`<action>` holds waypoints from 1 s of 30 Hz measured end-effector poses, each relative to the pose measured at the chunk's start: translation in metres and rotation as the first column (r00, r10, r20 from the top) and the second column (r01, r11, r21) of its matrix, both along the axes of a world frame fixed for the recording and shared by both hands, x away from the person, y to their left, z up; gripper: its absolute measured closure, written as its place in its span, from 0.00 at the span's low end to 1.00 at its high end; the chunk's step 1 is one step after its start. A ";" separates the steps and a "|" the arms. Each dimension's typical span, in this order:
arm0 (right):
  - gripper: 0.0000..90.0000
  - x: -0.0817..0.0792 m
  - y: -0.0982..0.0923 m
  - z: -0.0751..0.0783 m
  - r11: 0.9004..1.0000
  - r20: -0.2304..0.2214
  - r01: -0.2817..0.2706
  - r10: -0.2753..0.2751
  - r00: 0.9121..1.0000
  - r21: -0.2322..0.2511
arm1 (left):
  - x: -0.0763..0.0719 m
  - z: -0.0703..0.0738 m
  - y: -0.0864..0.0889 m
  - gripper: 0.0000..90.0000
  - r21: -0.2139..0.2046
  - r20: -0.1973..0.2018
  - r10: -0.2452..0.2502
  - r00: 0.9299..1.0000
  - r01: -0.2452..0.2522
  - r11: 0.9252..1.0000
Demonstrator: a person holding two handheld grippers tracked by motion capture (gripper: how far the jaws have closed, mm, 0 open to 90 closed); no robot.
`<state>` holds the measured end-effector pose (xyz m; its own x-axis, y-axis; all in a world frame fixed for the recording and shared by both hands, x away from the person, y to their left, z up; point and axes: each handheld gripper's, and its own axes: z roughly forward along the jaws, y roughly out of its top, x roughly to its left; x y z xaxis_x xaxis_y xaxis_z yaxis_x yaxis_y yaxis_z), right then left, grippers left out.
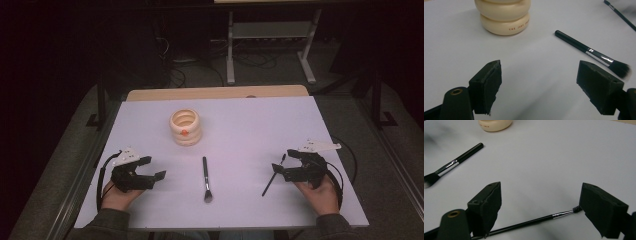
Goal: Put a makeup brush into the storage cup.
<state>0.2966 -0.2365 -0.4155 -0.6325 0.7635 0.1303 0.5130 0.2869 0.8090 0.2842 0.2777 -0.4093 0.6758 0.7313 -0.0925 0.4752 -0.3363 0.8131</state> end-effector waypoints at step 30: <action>0.21 -0.003 0.027 0.015 0.997 -0.011 -0.078 0.078 0.997 0.028 | -0.004 0.002 -0.008 0.22 0.019 0.018 -0.019 1.000 0.018 1.000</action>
